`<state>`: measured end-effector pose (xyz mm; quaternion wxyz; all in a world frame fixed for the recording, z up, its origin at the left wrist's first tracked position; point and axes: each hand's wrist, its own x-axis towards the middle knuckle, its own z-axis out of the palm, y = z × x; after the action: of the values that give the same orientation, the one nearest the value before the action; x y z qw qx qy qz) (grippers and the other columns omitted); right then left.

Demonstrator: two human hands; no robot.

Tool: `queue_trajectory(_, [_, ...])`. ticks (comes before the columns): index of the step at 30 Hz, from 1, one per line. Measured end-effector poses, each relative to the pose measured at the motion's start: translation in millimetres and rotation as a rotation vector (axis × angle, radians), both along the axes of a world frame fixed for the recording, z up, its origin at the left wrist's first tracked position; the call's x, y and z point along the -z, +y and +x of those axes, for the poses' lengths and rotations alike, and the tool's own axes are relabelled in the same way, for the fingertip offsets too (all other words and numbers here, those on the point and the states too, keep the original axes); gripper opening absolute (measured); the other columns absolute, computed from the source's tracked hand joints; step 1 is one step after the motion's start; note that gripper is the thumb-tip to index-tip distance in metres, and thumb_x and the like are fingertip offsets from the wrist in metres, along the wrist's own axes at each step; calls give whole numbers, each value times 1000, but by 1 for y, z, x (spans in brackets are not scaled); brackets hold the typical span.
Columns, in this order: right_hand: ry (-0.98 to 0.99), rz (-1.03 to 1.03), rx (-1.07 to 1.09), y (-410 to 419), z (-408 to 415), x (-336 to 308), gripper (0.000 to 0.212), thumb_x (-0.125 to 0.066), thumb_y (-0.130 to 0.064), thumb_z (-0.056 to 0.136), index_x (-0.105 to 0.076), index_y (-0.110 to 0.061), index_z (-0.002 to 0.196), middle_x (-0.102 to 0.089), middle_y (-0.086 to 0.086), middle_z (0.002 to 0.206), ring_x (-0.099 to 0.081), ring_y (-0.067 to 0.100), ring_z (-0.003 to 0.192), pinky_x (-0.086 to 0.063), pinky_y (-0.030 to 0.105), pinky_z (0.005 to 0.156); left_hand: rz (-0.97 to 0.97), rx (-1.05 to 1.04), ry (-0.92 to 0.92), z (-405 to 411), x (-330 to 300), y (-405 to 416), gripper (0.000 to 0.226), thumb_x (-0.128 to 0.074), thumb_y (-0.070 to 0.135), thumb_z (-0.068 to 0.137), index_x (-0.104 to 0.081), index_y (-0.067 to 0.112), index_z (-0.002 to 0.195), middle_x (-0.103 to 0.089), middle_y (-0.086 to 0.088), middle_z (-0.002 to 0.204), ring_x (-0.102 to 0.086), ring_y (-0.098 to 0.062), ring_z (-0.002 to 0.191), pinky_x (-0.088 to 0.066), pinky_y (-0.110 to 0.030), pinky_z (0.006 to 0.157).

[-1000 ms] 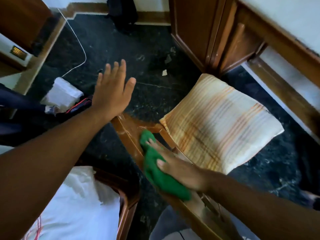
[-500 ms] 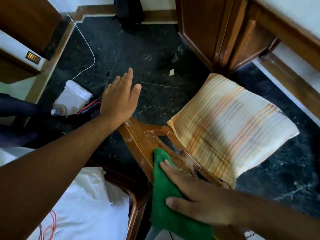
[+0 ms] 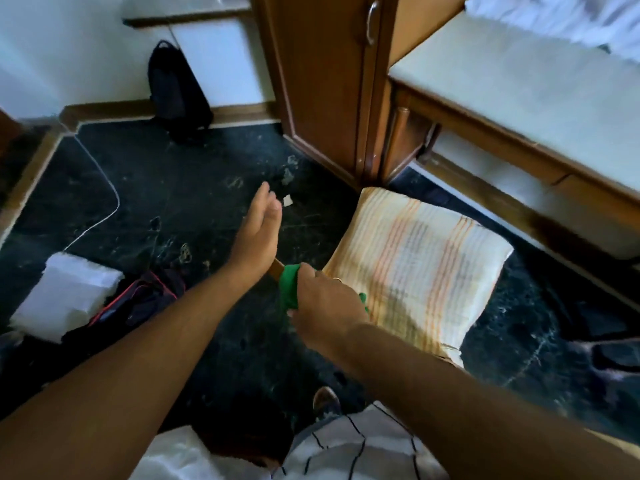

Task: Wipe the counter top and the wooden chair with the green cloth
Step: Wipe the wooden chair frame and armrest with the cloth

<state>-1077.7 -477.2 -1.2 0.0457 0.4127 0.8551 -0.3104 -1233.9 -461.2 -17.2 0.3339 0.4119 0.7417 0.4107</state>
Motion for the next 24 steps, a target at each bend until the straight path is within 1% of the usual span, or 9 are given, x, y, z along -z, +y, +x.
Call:
queue_trajectory(2, [15,-175,-35,6,24,-8,81,-52,-57,92,-17,-19,155,-47,9,149,-52,29,128,-44,39,97,90,84,198,3,-7,-12,56,-41,36,105,-25,20,156,-36,-2,159,-32,-14,147,-28,-38,120])
queue_trajectory(4, [71,-231,77,9,62,-7,70,-33,-65,94,-22,-28,152,-40,6,156,-44,25,137,-36,38,107,226,245,427,10,-12,-25,52,-44,35,101,-40,15,149,-48,-4,151,-35,-10,143,-30,-34,118])
queue_trajectory(10, [-101,-138,260,0,94,11,44,-19,-50,104,-52,-26,121,-62,5,127,-57,30,117,-45,47,97,115,947,976,43,-4,-39,52,-33,63,93,-66,28,112,-71,6,91,-65,-17,81,-50,-40,74])
queue_trajectory(13, [-119,-65,281,3,93,14,49,-19,-48,102,-56,-26,126,-62,1,130,-58,28,118,-45,47,99,-43,1008,935,-3,-4,-7,76,-14,74,90,-70,23,88,-67,4,74,-63,-16,68,-49,-36,64])
queue_trajectory(15, [-133,-40,286,3,94,15,50,-17,-49,99,-58,-27,117,-64,0,120,-62,27,109,-48,46,94,-342,1014,802,-43,-15,22,85,-8,84,82,-65,22,72,-63,3,65,-61,-9,59,-43,-32,59])
queue_trajectory(17, [-164,-5,288,1,94,17,49,-17,-48,98,-59,-26,111,-65,0,110,-64,27,101,-50,44,89,-670,1024,641,-52,-23,41,73,-20,82,80,-67,26,75,-67,7,75,-60,0,64,-42,-26,67])
queue_trajectory(19, [-159,19,316,1,94,18,49,-18,-47,97,-58,-24,114,-65,2,112,-64,28,100,-50,45,90,-837,1094,725,-31,-18,49,64,-27,74,91,-69,30,107,-69,6,114,-60,-4,94,-40,-29,85])
queue_trajectory(21, [-129,56,358,-1,94,18,50,-18,-45,96,-54,-20,120,-65,6,120,-63,29,106,-48,46,96,-849,1193,818,13,-9,46,65,-25,72,94,-60,31,129,-60,6,132,-54,-12,112,-37,-35,95])
queue_trajectory(24, [-117,119,399,-3,95,17,59,-21,-42,98,-43,-10,142,-57,12,140,-53,30,130,-38,48,110,-746,1385,704,77,-1,28,57,-20,59,98,-60,29,124,-61,4,131,-52,-15,103,-34,-33,88])
